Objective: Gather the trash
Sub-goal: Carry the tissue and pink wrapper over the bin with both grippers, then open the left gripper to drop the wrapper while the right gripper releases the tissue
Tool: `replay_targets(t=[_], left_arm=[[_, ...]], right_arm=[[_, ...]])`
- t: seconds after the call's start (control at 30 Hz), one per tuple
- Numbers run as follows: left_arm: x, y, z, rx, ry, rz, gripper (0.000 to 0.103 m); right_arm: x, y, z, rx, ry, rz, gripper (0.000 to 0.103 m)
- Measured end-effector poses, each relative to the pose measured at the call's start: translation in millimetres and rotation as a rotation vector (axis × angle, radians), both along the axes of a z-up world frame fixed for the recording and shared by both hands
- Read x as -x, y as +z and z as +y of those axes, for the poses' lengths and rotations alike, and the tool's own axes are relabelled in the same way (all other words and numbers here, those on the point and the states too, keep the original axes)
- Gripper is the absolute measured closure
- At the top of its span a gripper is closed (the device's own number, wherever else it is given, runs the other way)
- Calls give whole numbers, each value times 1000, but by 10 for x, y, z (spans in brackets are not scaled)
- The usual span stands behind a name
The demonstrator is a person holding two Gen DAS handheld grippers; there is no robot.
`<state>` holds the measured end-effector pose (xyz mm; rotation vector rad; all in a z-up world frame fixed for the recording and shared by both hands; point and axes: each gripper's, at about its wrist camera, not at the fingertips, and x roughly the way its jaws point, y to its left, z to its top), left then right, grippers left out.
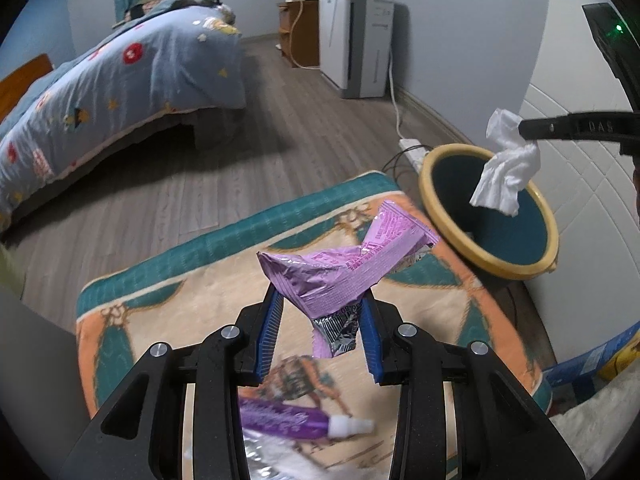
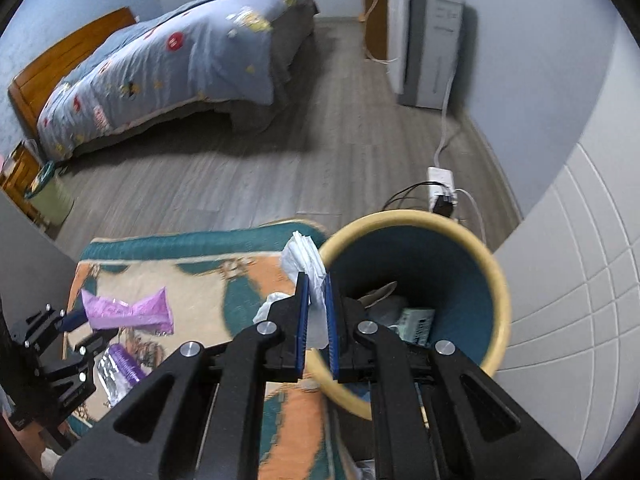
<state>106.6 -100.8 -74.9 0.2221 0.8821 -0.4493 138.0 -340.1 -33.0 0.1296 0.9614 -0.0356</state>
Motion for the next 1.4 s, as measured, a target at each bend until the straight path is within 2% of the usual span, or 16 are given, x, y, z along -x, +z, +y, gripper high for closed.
replay_targets(t=[0.2,0.43,0.6,0.7,1.0,1.23,1.3,1.37,1.4], left_arm=[[34,27,-282,13,-34,1,65],[79,41,-632,18,-76,-12,65],[103,15,-916,86,-104,29,65],[131,-59,-1125,95,-135,54,65],[203,-352,-1713,2,-234,99,65],[10,-403,-1945,-55,-236,65,63],[-58,-422,-1981,-64,-227,57,59],[-120,-450,-2006,-93,-213,45,50],[-137,-459,-2002,-103,-206,38,42]], right_arm=[[61,55,-454,-10,-80,-11,95],[98,-16,-792,-2,-129,6,95],[69,-148,-944,6,-156,34,95],[64,-229,-1018,0,-174,51,95],[31,-432,-1167,-19,-219,103,95],[-3,-481,-1200,-24,-237,110,95],[-14,-498,-1200,-26,-241,109,95],[-19,-500,-1207,-29,-242,106,95],[-21,-499,-1204,-33,-241,101,95]])
